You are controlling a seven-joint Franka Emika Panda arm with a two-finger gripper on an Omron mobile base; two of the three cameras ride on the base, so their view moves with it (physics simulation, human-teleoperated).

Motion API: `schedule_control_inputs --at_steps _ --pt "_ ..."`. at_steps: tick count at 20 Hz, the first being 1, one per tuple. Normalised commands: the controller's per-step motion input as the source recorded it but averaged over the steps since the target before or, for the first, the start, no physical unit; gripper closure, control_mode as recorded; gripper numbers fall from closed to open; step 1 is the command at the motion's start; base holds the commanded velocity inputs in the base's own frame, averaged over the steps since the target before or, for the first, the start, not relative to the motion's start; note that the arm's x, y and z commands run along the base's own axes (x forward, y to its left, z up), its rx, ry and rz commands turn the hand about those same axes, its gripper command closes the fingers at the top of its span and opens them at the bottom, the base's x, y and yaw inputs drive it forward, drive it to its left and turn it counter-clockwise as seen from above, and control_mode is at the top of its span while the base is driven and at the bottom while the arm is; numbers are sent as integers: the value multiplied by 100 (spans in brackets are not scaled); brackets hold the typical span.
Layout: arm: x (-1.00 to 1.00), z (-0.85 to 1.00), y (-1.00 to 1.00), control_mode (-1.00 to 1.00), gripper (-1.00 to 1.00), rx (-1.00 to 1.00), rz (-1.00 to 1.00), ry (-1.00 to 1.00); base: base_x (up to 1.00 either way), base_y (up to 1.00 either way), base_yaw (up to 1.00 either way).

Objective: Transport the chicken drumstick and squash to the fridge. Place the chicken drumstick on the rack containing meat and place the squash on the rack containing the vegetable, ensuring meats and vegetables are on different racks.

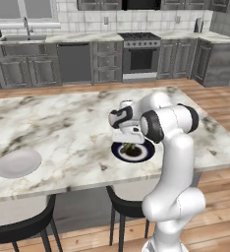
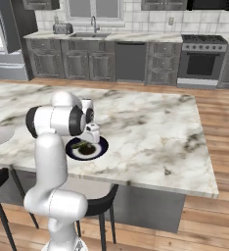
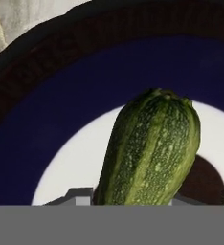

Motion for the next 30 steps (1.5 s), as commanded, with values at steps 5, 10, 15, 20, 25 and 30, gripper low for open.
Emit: schedule_control_inputs --at_steps 5,10,15,20,25,30 --pt "4 -5 0 -100 100 0 -1 2 0 0 0" --pt "-29 45 -14 -100 100 1 0 -3 0 0 0" --pt "-97 53 -30 -100 100 1 0 -22 0 0 0" --pt "-100 64 -22 -100 100 6 -11 -36 0 0 0" --pt "-100 69 -15 -100 100 4 -17 -28 0 0 0" --pt "-100 90 -1 -100 100 2 -13 -2 0 0 0"
